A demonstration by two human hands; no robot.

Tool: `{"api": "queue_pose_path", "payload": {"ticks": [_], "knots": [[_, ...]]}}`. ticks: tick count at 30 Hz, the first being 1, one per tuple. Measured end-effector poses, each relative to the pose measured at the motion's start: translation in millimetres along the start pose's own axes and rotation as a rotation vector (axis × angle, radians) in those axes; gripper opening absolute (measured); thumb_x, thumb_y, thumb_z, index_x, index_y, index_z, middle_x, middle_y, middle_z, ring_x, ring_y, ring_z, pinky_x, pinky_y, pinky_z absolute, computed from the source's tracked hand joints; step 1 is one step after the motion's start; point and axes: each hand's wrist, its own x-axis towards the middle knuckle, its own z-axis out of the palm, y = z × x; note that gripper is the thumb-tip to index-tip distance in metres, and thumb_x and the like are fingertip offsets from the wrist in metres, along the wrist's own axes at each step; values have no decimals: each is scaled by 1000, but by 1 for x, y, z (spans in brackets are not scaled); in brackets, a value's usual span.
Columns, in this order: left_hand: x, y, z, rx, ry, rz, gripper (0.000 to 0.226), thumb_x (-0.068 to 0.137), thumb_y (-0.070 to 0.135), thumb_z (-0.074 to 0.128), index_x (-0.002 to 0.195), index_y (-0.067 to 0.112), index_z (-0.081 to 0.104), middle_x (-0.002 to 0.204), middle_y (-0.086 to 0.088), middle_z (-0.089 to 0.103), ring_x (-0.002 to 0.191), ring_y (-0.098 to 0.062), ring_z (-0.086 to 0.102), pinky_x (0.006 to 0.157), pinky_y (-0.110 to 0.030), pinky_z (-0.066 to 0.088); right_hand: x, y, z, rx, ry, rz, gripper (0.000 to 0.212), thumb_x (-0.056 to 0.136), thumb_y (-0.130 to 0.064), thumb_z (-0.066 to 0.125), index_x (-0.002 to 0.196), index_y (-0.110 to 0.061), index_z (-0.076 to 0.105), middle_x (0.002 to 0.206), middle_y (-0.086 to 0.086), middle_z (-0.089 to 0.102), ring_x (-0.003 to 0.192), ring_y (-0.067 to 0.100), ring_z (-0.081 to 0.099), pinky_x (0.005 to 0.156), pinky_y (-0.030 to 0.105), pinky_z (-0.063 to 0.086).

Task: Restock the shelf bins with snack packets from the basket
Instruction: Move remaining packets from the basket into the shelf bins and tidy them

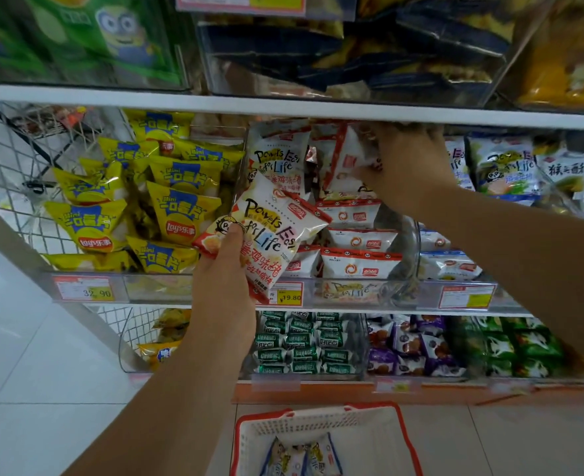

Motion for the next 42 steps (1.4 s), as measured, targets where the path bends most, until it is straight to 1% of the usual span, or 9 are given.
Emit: {"api": "queue_pose_path", "payload": {"ticks": [5, 8, 13, 16, 20, 24, 29, 34, 42], "knots": [[2, -4, -1, -45, -16, -1, 25, 95, 26, 60, 119, 20, 62, 91, 6, 77, 84, -11, 74, 90, -43, 55, 5, 2, 6, 358, 9, 243, 43, 90, -49, 56, 120, -18, 56, 111, 8, 68, 107, 33, 61, 102, 51, 42], [1, -6, -2, -44, -15, -5, 30, 96, 26, 59, 124, 18, 60, 89, 7, 77, 82, -10, 74, 90, -42, 55, 5, -4, 13, 646, -9, 316, 39, 92, -44, 57, 122, -19, 56, 101, -3, 64, 92, 20, 62, 76, 32, 53], [0, -7, -1, 3, 1, -32, 19, 94, 29, 61, 111, 20, 63, 90, 6, 77, 78, -8, 74, 81, -38, 57, -2, -5, 49, 949, -99, 553, 25, 96, -29, 57, 117, -14, 58, 96, 0, 64, 66, 6, 54, 50, 22, 42], [0, -6, -2, 45, -12, -18, 27, 96, 29, 59, 120, 17, 61, 104, 1, 75, 82, -9, 74, 81, -37, 60, -5, -6, 64, 882, 0, 579, 48, 95, -25, 59, 137, -14, 42, 123, 8, 54, 99, 21, 60, 74, 29, 49], [-2, -6, -2, 79, -13, -6, 32, 96, 31, 57, 126, 18, 60, 107, 2, 74, 83, -5, 73, 81, -33, 59, -23, -15, 61, 517, 182, 265, 77, 90, -18, 63, 153, -20, 20, 157, 14, 20, 145, 36, 19, 117, 51, 25], [-1, -8, 1, 7, -7, -41, 29, 94, 31, 61, 121, 20, 61, 102, 4, 76, 89, -11, 73, 91, -42, 55, -32, -12, 76, 148, -78, -67, 76, 90, -16, 60, 153, -32, 19, 163, 8, -2, 149, 37, -7, 118, 57, 12], [-1, -11, 0, 79, -48, -2, 26, 98, 28, 55, 123, 20, 59, 105, 7, 72, 81, 1, 71, 73, -24, 59, -10, -6, 88, 233, -137, 16, 83, 92, -12, 56, 154, -34, 5, 162, 6, -15, 147, 37, -19, 116, 60, 12], [0, -12, 3, -15, -23, -51, 30, 95, 31, 59, 124, 21, 61, 107, 3, 74, 90, -9, 73, 82, -35, 57, -9, -5, 97, 191, -289, 17, 95, 95, -24, 56, 152, -32, -20, 158, 3, -31, 145, 34, -27, 117, 55, -2], [-5, -10, -4, -18, -110, -91, 28, 95, 33, 57, 121, 21, 59, 110, 1, 74, 84, -7, 73, 74, -34, 58, -42, -26, 25, 639, 52, -21, 64, 97, -34, 56, 152, -26, 25, 160, -2, 20, 148, 16, 9, 118, 34, 15]]}}
